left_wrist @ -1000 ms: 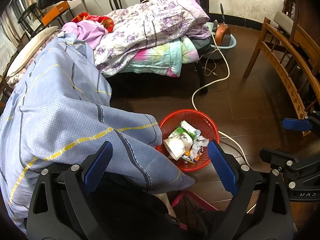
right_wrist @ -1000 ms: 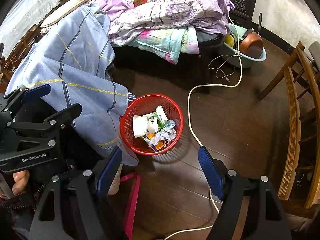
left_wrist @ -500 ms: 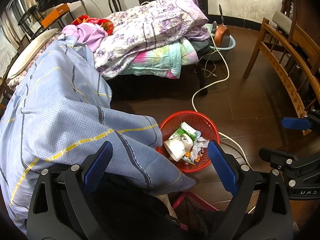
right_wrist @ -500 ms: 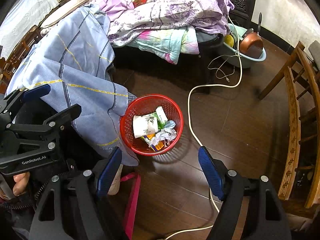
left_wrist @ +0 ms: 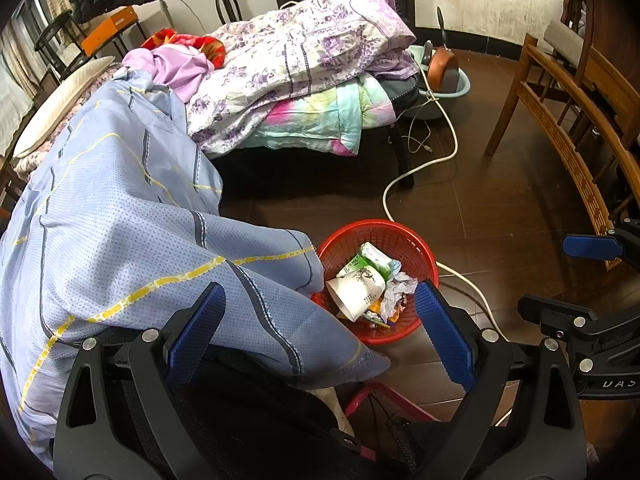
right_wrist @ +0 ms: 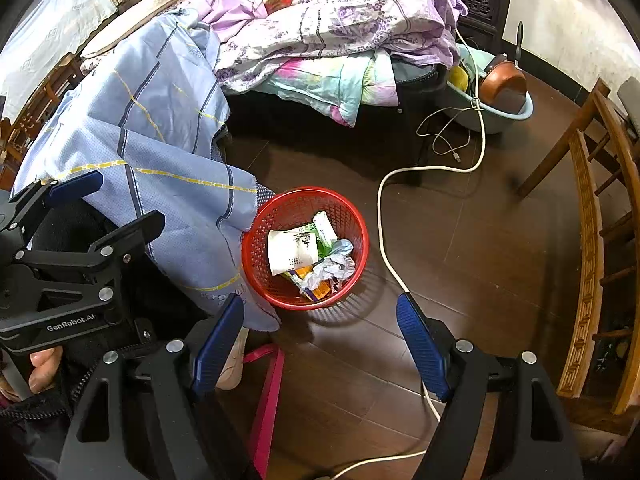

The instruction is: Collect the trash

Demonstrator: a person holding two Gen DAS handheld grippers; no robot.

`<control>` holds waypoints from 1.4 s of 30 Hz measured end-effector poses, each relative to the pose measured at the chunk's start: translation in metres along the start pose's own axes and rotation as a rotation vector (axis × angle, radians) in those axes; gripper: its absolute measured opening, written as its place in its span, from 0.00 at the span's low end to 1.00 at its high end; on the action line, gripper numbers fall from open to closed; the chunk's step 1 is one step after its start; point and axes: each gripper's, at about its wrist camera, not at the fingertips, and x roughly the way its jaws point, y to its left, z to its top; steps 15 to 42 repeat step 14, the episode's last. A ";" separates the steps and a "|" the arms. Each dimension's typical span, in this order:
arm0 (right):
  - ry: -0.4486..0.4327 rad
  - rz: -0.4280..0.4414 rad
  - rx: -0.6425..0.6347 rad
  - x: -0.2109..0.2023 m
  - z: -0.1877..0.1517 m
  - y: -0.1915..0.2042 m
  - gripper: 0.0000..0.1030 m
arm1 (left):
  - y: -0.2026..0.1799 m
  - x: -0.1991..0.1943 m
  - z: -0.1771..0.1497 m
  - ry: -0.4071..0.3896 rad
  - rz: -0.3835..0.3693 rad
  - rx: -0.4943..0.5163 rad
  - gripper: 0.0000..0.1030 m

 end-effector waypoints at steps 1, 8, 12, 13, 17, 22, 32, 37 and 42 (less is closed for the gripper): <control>0.000 0.000 0.000 0.000 0.000 0.000 0.75 | 0.000 0.000 0.000 0.000 0.000 0.001 0.89; 0.000 0.001 0.001 0.000 0.000 0.000 0.75 | -0.001 0.002 -0.002 0.004 0.006 0.002 0.89; 0.001 0.001 0.000 0.000 0.000 -0.001 0.75 | 0.001 0.002 -0.002 0.005 0.002 -0.003 0.89; 0.001 0.001 0.000 0.000 0.000 0.000 0.75 | 0.000 0.002 -0.002 0.006 0.002 -0.002 0.89; 0.001 0.002 0.000 0.000 0.000 0.000 0.75 | 0.000 0.002 -0.002 0.006 0.002 -0.002 0.89; 0.001 0.002 0.000 0.000 0.000 0.000 0.75 | 0.000 0.002 -0.002 0.006 0.002 -0.002 0.89; 0.001 0.002 0.000 0.000 0.000 0.000 0.75 | 0.000 0.002 -0.002 0.006 0.002 -0.002 0.89; 0.001 0.002 0.000 0.000 0.000 0.000 0.75 | 0.000 0.002 -0.002 0.006 0.002 -0.002 0.89; 0.001 0.002 0.000 0.000 0.000 0.000 0.75 | 0.000 0.002 -0.002 0.006 0.002 -0.002 0.89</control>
